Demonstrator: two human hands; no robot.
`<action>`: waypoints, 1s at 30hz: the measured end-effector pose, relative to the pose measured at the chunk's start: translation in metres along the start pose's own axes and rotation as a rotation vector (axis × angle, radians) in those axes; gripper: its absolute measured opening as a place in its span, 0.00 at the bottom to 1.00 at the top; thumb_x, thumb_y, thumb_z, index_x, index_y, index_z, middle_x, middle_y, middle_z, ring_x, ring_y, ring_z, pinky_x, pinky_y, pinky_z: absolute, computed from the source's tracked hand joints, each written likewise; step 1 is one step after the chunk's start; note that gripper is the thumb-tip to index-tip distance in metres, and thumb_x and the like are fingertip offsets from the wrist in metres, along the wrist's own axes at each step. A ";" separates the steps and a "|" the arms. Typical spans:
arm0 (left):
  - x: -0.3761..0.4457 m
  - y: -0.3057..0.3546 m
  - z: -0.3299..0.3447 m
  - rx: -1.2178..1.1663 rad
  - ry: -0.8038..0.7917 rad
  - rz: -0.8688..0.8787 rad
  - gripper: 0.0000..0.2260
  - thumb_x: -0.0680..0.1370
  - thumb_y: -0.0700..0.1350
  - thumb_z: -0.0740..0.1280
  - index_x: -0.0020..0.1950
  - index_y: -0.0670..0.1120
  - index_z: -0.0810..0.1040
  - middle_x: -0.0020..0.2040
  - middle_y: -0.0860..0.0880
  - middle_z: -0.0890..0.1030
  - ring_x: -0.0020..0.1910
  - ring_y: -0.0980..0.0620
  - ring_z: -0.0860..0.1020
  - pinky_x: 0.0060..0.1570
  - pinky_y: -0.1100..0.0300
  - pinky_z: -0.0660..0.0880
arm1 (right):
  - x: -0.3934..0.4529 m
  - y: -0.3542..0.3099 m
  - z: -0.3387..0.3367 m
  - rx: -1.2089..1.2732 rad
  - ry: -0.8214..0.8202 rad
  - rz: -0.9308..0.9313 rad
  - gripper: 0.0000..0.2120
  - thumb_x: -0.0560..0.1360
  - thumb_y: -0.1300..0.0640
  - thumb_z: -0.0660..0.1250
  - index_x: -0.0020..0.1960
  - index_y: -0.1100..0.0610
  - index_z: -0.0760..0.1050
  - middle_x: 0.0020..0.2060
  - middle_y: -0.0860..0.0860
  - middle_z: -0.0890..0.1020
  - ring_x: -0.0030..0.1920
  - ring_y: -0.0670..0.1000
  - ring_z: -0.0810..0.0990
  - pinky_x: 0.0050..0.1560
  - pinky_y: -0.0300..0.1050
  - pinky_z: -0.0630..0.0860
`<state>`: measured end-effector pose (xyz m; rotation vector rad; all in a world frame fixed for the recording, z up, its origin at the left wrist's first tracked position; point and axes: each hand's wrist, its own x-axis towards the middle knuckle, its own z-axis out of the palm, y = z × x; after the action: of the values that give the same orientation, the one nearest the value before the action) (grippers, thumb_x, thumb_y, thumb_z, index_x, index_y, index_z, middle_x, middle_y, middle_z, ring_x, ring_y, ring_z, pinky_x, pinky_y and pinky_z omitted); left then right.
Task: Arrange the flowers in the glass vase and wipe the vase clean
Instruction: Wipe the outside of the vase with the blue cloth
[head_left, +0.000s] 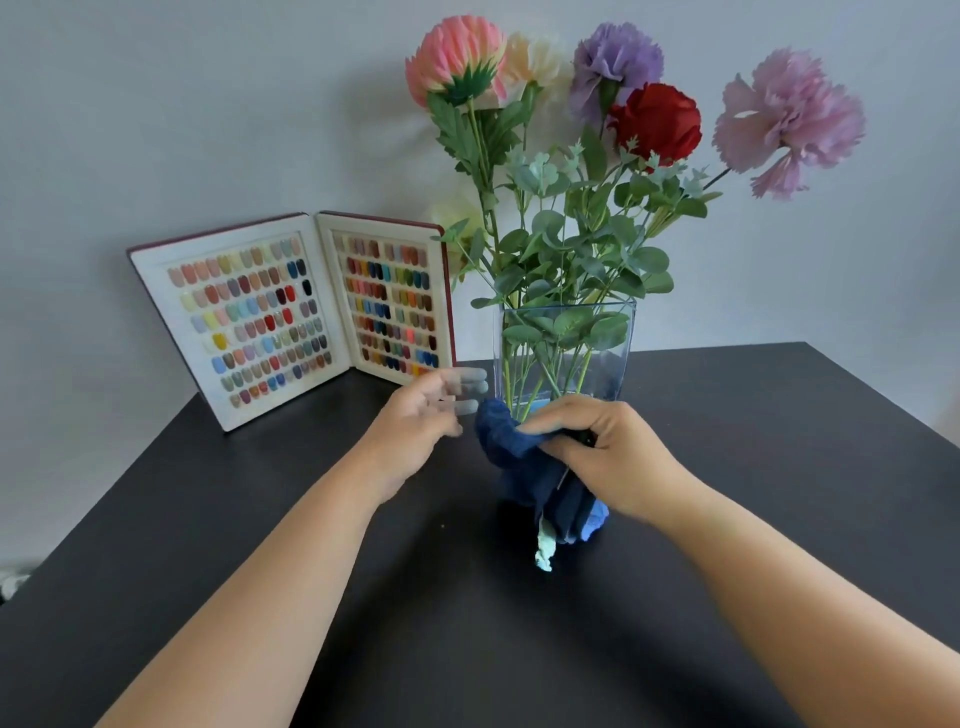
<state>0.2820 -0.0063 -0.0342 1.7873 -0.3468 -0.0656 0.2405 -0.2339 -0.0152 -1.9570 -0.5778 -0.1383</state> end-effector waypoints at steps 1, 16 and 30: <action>-0.012 0.009 -0.003 -0.094 -0.127 0.014 0.27 0.71 0.32 0.60 0.61 0.58 0.78 0.62 0.52 0.79 0.62 0.52 0.77 0.55 0.58 0.75 | 0.000 -0.008 0.000 0.039 -0.037 0.012 0.21 0.74 0.67 0.67 0.43 0.39 0.82 0.43 0.38 0.84 0.48 0.39 0.81 0.49 0.28 0.74; -0.148 0.062 -0.080 0.350 0.026 -0.017 0.08 0.69 0.52 0.76 0.46 0.56 0.82 0.46 0.56 0.83 0.49 0.53 0.81 0.52 0.50 0.78 | 0.006 -0.079 0.052 0.408 -0.303 -0.030 0.20 0.69 0.69 0.73 0.51 0.46 0.82 0.39 0.47 0.86 0.44 0.45 0.83 0.45 0.34 0.78; -0.253 0.031 -0.197 0.253 0.276 -0.322 0.03 0.78 0.42 0.67 0.49 0.45 0.80 0.48 0.45 0.82 0.49 0.49 0.82 0.48 0.53 0.80 | 0.036 -0.112 0.214 0.691 -0.485 0.187 0.14 0.69 0.69 0.72 0.49 0.53 0.83 0.43 0.58 0.86 0.43 0.56 0.85 0.45 0.46 0.81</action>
<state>0.0799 0.2405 0.0088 2.0589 0.1394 -0.0015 0.1871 0.0047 -0.0069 -1.3441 -0.6400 0.5965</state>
